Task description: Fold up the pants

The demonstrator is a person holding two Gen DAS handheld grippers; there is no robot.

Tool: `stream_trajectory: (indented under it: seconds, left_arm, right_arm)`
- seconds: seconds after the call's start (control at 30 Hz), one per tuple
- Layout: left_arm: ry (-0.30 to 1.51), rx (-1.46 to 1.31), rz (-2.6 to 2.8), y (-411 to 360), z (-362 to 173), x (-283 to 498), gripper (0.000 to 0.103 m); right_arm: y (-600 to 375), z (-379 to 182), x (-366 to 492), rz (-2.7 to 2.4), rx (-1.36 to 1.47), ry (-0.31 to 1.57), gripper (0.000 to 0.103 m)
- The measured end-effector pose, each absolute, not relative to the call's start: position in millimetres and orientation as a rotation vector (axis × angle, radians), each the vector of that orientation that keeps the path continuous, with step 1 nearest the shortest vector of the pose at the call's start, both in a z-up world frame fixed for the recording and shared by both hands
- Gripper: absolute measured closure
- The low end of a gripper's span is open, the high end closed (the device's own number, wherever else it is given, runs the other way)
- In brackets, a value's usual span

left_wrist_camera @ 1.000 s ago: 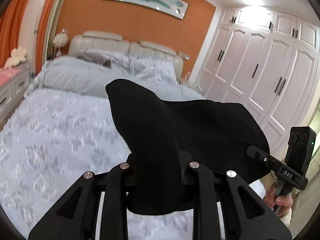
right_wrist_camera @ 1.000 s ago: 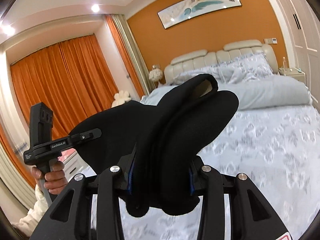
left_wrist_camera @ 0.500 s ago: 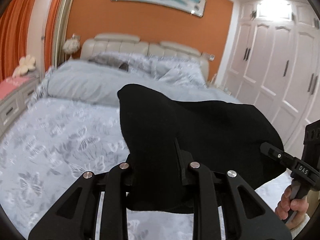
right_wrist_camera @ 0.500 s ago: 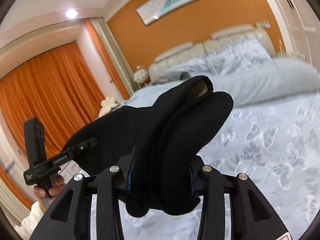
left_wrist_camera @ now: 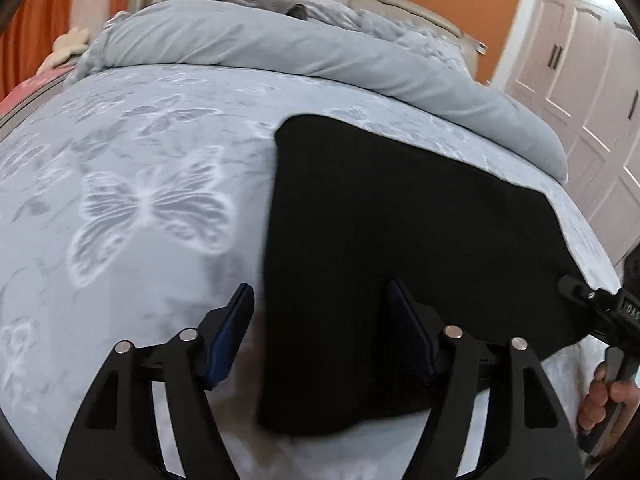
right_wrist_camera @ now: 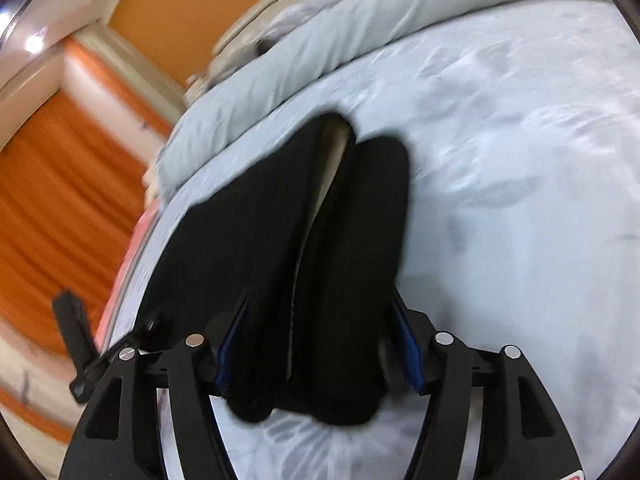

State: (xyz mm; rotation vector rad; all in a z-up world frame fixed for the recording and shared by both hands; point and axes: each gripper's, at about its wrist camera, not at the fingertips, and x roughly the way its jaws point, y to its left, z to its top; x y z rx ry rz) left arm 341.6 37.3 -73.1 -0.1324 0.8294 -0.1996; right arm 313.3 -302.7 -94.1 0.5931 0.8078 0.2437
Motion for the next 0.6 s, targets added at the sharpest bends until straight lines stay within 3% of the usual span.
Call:
stream_trajectory:
  seconds: [0.03,0.1,0.2,0.3,0.33,0.37,0.47,0.5,0.6]
  left_arm:
    - [0.811,-0.105,-0.170,40,-61,332,0.037]
    - [0.732,-0.044,-0.129,39,-32,312,0.037]
    - [0.653,-0.047,-0.154,35,6,296,0.018]
    - [0.743,-0.083,-0.188,16,4,314,0.011]
    - [0.788,-0.072,-0.174,9,-8,324,0.009]
    - [0.846,-0.047,-0.157,2,-28,334,0.009]
    - [0.950,-0.055,-0.103,7,-79,344,0.008]
    - [0.929,-0.098,-0.110,12,-77,340,0.008]
    - [0.874,-0.198,-0.167,37,-61,319,0.009]
  right_arm:
    - [-303,-81,303,0.212,0.560,0.769,0.048]
    - [-291,-45,282,0.224,0.463,0.691,0.072]
    - [-261,-18,282,0.293,0.384,0.680,0.077]
    - [-235,-32,309,0.282,0.319,0.769,0.081]
    - [-232,-53,324,0.226,0.253,0.843,0.088]
    - [-237,-77,335,0.172,0.206,0.894,0.103]
    - [-288,-87,326,0.158,0.461,0.854,0.101]
    - [-298,-85,322,0.121,0.490,0.855,0.091]
    - [-312,-72,302,0.216,0.529,0.831,0.089]
